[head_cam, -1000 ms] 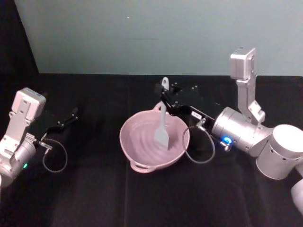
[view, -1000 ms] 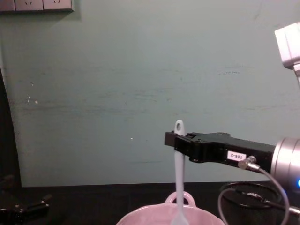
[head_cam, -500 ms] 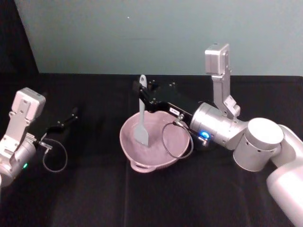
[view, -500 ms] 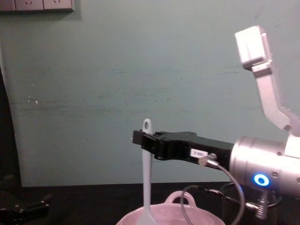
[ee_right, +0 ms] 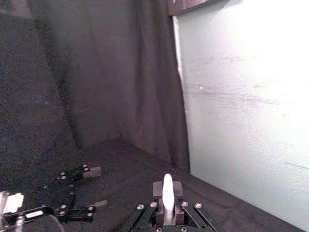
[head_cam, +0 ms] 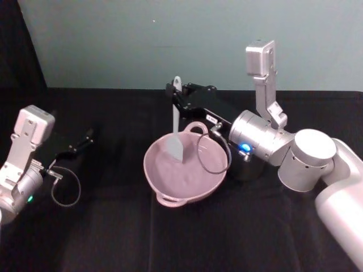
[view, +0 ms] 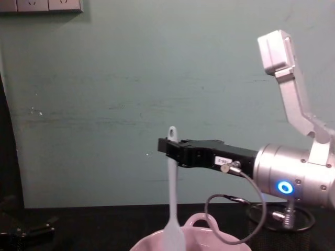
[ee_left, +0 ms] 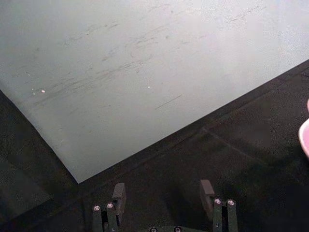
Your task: Use the one hand to pick up the spoon and stir the clear water in the bowl.
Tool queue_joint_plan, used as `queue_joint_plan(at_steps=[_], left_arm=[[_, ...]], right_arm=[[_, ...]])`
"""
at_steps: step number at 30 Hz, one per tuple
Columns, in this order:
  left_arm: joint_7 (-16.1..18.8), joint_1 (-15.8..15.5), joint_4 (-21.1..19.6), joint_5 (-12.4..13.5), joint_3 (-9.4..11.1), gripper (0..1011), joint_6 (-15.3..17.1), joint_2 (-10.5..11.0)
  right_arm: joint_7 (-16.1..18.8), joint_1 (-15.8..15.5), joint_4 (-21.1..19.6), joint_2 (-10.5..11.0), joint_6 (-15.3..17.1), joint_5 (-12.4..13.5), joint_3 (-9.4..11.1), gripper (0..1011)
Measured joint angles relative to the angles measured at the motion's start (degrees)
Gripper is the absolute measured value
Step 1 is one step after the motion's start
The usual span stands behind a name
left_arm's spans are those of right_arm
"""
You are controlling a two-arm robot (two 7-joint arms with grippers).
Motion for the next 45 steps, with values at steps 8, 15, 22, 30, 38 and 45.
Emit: queue_joint_plan(at_steps=[8, 15, 22, 30, 38, 45], left_arm=[[0.0, 0.0, 0.0, 0.0, 0.0, 1011, 0.0, 0.0], [0.0, 0.0, 0.0, 0.0, 0.0, 1011, 0.0, 0.0], [0.0, 0.0, 0.0, 0.0, 0.0, 1011, 0.0, 0.0], [0.0, 0.0, 0.0, 0.0, 0.0, 1011, 0.0, 0.0], [0.0, 0.0, 0.0, 0.0, 0.0, 1011, 0.0, 0.0], [0.0, 0.0, 0.0, 0.0, 0.0, 1011, 0.0, 0.0]], right_arm=[[-0.9, -1.4, -1.9, 2.0, 0.5, -0.1, 1.8, 114], [-1.2, -4.0, -5.5, 4.1, 1.5, 0.2, 2.8, 114], [-1.3, -6.6, -9.4, 5.6, 2.3, 0.4, 2.8, 114], [-0.5, -7.8, -11.9, 5.8, 2.7, 0.5, 1.4, 114], [0.0, -6.3, -10.4, 3.8, 2.5, 0.6, -0.4, 114], [0.5, -3.2, -6.3, 1.4, 2.0, 0.4, -1.5, 114]])
